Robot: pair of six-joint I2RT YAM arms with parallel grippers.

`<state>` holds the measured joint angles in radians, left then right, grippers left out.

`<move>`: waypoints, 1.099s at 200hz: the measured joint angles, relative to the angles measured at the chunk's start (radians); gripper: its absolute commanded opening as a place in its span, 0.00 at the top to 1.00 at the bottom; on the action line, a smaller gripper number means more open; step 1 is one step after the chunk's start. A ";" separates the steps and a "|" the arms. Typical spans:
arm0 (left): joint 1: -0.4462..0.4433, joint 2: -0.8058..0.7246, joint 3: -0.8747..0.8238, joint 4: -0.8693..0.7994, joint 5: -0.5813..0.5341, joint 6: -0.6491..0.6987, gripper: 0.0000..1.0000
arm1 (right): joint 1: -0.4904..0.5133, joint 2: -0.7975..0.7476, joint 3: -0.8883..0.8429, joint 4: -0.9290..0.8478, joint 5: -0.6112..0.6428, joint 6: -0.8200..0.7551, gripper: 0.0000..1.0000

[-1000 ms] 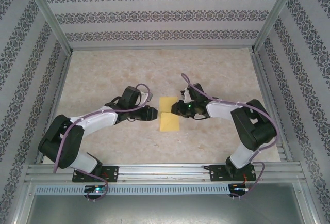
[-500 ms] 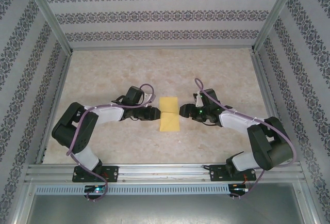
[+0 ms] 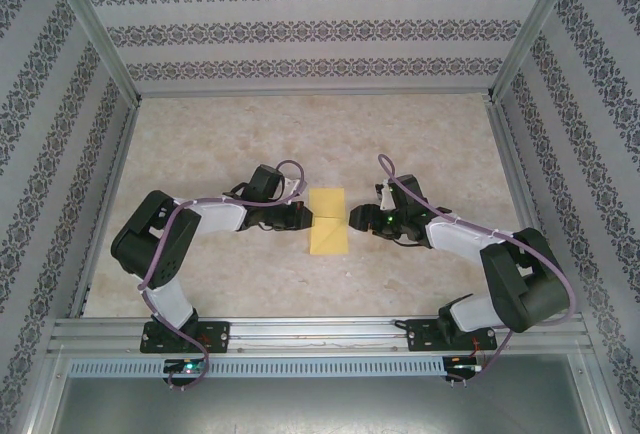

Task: Fold a paper plane with a square sheet of paper (fold left side to right side)
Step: Turn over the paper at the center of the table.

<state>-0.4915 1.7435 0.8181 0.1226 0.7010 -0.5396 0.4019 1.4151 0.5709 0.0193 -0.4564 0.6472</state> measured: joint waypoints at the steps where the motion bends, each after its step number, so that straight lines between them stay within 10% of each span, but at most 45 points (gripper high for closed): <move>1: 0.000 0.000 0.000 0.000 -0.001 -0.001 0.97 | 0.000 0.000 0.000 0.001 0.000 0.000 0.44; 220: 0.000 -0.064 -0.135 0.207 -0.082 -0.099 0.98 | 0.143 0.281 0.104 0.309 -0.050 0.128 0.67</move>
<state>-0.4911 1.6798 0.6827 0.3298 0.6193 -0.6384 0.5453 1.6958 0.6746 0.3283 -0.5068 0.7753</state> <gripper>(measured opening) 0.051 0.363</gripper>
